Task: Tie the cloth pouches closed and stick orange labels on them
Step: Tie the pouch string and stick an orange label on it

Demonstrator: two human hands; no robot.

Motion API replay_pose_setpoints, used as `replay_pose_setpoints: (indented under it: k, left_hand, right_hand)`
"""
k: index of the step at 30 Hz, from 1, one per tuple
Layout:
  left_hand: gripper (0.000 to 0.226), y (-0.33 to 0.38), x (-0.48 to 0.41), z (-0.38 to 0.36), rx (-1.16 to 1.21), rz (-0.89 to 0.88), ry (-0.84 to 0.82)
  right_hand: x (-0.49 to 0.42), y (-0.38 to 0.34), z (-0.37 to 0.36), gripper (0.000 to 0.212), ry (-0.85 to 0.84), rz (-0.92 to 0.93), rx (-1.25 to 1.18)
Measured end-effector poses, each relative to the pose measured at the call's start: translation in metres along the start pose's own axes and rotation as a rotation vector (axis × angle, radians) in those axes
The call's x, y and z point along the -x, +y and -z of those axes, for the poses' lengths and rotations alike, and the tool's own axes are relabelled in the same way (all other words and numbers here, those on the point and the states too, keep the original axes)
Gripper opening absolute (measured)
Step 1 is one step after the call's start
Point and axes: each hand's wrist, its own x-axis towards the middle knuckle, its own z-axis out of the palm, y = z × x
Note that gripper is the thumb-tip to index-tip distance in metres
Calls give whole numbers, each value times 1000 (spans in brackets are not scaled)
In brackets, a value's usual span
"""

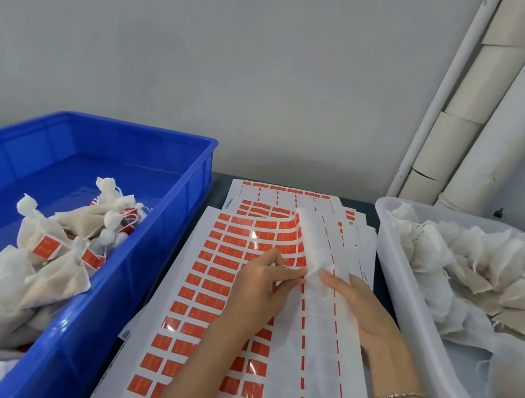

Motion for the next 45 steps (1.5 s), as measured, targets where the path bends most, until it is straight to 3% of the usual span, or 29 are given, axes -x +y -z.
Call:
replay_pose_setpoints:
  k: [11, 19, 26, 36, 41, 43, 45]
  left_hand:
    - [32, 5, 2, 5, -42, 16, 38]
    - [26, 6, 5, 0, -78, 17, 46]
    - [26, 6, 4, 1, -82, 49, 56]
    - [14, 3, -2, 17, 160, 318, 297]
    - [11, 3, -4, 26, 262, 377, 349]
    - [6, 5, -4, 26, 303, 365, 302]
    - [4, 7, -2, 24, 299, 330, 217]
  right_hand:
    - [3, -1, -2, 41, 20, -4, 18]
    - [7, -5, -11, 34, 100, 34, 255]
    - [6, -5, -12, 34, 149, 34, 267]
    - [3, 1, -3, 45, 294, 152, 394]
    - [2, 10, -9, 68, 534, 378, 574]
    - [3, 9, -16, 55, 544, 558, 579]
    - [6, 6, -26, 40, 405, 601, 553]
